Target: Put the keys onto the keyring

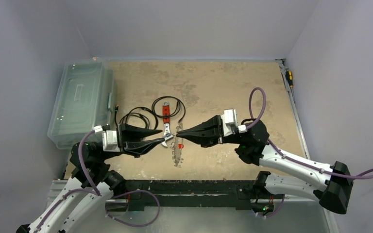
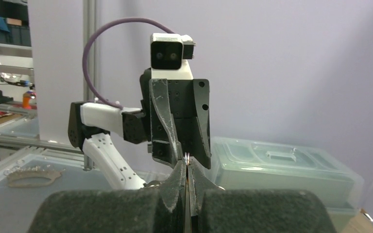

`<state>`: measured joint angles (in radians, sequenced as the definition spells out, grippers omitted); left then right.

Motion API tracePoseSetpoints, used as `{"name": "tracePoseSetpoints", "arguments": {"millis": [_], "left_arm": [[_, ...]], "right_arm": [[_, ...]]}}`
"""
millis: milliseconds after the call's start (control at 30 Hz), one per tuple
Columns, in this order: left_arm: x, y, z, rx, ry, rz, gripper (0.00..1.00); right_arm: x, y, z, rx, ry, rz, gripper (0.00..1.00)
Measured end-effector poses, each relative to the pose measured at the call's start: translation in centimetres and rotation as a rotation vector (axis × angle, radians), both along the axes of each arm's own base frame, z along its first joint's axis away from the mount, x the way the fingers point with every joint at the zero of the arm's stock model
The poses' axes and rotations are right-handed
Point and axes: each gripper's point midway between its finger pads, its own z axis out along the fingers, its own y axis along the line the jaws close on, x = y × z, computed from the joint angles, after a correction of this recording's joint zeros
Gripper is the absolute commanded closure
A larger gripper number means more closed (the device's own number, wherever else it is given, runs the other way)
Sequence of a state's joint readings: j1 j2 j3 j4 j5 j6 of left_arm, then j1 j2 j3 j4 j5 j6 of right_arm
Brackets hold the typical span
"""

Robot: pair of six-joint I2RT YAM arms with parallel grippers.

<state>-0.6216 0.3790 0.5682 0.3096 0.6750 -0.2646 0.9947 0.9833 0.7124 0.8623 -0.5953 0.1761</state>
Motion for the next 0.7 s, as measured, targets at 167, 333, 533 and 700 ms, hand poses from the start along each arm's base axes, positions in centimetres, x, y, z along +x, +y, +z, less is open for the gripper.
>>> {"name": "tracePoseSetpoints", "arguments": {"millis": [167,333,533,700], "left_arm": [[-0.1,-0.1,0.5,-0.040,0.010,-0.024,0.78],[-0.3,-0.3,0.8,-0.057,0.020,-0.051,0.78],[-0.5,-0.4,0.8,-0.066,0.025,-0.077,0.78],[-0.5,-0.2,1.2,-0.086,0.025,-0.082,0.78]], "right_arm": [[-0.5,0.4,0.4,0.032,0.009,0.052,1.00],[-0.5,0.9,0.7,0.068,0.032,0.085,1.00],[-0.2,1.5,0.8,0.112,0.067,0.122,1.00],[0.0,2.3,0.4,0.144,0.103,0.167,1.00]]}}
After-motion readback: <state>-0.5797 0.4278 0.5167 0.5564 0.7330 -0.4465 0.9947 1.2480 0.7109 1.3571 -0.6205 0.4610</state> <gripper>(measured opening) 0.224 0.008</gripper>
